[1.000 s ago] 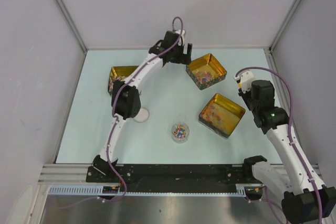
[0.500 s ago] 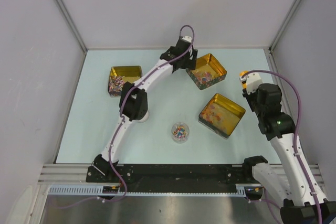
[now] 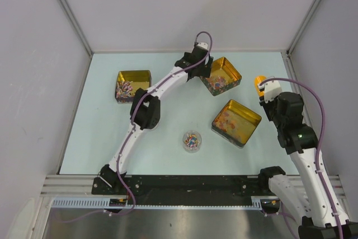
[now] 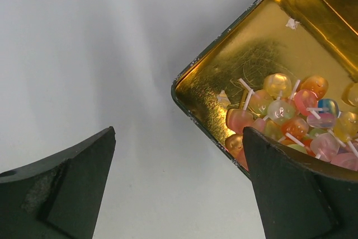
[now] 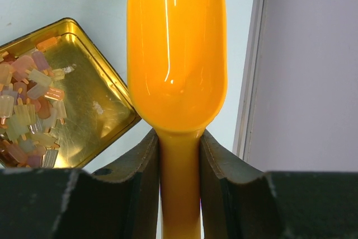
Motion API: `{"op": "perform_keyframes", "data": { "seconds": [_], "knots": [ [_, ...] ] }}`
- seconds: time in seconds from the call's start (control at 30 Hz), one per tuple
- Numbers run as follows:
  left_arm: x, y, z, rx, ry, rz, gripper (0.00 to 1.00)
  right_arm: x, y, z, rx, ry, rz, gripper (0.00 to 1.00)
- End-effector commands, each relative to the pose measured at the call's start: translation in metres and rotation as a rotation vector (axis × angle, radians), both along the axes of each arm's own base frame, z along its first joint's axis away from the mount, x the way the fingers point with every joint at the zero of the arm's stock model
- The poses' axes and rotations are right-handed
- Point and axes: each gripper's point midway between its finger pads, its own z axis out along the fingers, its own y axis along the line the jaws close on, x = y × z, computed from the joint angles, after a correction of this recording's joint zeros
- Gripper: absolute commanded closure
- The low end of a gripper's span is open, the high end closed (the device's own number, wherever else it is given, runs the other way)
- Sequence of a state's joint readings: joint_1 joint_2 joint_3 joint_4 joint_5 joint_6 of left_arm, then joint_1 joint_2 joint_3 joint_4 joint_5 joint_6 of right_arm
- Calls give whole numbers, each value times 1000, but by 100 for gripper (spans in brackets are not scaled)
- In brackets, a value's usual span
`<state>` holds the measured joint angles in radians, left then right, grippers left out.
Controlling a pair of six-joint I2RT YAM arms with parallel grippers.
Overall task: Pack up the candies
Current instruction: Move the storage box to the center of the board.
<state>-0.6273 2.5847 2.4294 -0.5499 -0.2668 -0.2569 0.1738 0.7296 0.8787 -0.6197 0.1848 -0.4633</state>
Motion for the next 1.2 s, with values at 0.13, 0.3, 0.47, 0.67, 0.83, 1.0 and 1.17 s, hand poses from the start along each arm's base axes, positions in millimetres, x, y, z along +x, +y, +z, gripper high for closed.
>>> {"op": "perform_keyframes", "data": {
  "seconds": [0.13, 0.3, 0.47, 0.67, 0.83, 1.0, 1.17],
  "knots": [
    [6, -1, 11, 37, -51, -3, 0, 0, 3, 14, 36, -62, 8, 100],
    [2, 1, 2, 70, -30, -20, 0, -1, 4, 16, 40, -69, 13, 100],
    [0, 4, -6, 96, -13, -30, 0, -3, 5, 18, 44, -75, 15, 100],
    [-1, 18, -7, 144, 6, -30, 1, -3, 4, 18, 41, -75, 15, 100],
    [6, 49, -5, 161, 28, 6, 4, -3, 6, 19, 45, -79, 24, 100],
    [9, 81, -9, 187, 69, 36, 6, -3, 6, 19, 49, -80, 24, 100],
    [12, 105, -12, 219, 96, 49, 7, -3, 7, 20, 48, -83, 27, 100]
  ]
}}
